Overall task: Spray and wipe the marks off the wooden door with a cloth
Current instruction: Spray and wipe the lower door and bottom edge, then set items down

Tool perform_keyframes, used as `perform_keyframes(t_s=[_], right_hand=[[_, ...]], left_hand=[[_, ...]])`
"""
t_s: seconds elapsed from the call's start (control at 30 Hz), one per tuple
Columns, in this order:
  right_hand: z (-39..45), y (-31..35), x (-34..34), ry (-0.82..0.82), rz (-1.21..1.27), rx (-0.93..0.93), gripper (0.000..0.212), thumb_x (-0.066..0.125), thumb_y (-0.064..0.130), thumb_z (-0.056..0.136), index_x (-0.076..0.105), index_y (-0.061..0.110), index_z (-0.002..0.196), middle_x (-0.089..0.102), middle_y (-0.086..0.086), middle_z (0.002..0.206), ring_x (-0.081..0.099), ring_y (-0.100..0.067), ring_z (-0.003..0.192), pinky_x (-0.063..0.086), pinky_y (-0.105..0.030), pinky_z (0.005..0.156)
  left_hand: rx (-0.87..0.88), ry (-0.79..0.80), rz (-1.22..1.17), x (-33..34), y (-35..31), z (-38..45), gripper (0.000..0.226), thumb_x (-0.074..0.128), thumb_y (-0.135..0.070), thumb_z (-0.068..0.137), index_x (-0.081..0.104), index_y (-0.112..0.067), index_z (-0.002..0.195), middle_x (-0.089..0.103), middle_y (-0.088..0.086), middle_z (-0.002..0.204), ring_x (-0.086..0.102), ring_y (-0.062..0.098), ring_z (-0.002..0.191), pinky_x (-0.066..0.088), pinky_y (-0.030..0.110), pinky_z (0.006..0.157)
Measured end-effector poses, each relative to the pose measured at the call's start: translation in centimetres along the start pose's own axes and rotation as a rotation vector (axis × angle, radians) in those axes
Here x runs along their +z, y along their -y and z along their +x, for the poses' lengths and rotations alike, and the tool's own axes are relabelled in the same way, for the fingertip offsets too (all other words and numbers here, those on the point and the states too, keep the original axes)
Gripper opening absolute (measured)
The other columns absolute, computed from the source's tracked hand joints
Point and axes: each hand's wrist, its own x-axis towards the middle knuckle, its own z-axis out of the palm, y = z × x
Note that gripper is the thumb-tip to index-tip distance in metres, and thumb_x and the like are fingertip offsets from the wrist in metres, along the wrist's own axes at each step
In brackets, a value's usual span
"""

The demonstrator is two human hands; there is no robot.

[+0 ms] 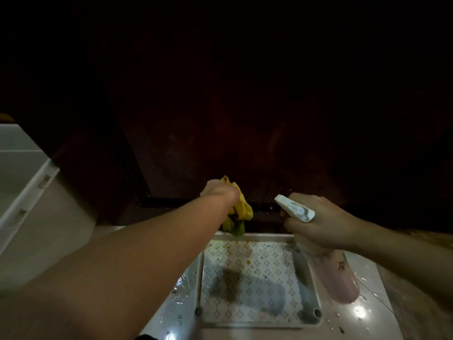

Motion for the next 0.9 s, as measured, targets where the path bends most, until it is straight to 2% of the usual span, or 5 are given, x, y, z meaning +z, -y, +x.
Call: perform_keyframes(t_s=[0.13,0.47,0.57,0.77,0.9], right_hand=[[0.4,-0.3,-0.6,0.018,0.074,-0.043,0.015,0.066,0.021,0.085,0.057,0.009,0.082,0.056,0.000,0.073,0.046,-0.006,0.057,0.037,-0.021,0.053],[3.1,-2.1,3.7,-0.242,0.092,-0.145,0.030,0.062,0.028,0.082,0.043,0.023,0.059,0.048,0.005,0.054,0.047,-0.014,0.050,0.035,-0.031,0.050],[4.4,-1.8,5.2,-0.182,0.220,-0.144,0.026,0.062,0.022,0.080,0.045,0.020,0.061,0.048,0.005,0.055,0.045,-0.015,0.052,0.035,-0.033,0.050],[6.4,1.1,8.3,0.043,0.437,-0.137,0.017,0.067,0.031,0.078,0.060,0.017,0.084,0.063,-0.001,0.084,0.061,-0.020,0.077,0.047,-0.037,0.064],[8.1,3.0,10.1,-0.068,0.425,-0.121,0.016,0.067,0.031,0.078,0.058,0.019,0.071,0.061,0.001,0.074,0.060,-0.016,0.070,0.048,-0.035,0.061]], left_hand=[[-0.060,-0.015,-0.257,-0.4,0.0,0.5,0.037,0.056,-0.019,0.096,0.050,-0.004,0.129,0.063,0.013,0.115,0.056,0.021,0.085,0.047,0.029,0.074],[-0.076,-0.382,-0.381,-4.8,2.8,1.8,0.050,0.046,-0.027,0.098,0.035,-0.007,0.142,0.053,0.018,0.130,0.054,0.032,0.111,0.044,0.038,0.087],[-0.031,-0.466,-0.465,-6.4,3.9,2.6,0.049,0.042,-0.029,0.099,0.035,-0.008,0.143,0.051,0.019,0.132,0.051,0.036,0.117,0.042,0.045,0.102],[-0.002,-0.554,-0.428,-8.0,7.3,3.5,0.049,0.047,-0.026,0.096,0.036,-0.009,0.141,0.053,0.017,0.129,0.052,0.037,0.115,0.044,0.048,0.100],[-0.011,-0.504,-0.351,-8.1,9.9,4.1,0.039,0.045,-0.021,0.098,0.041,-0.008,0.134,0.054,0.016,0.122,0.052,0.035,0.113,0.043,0.049,0.099]])
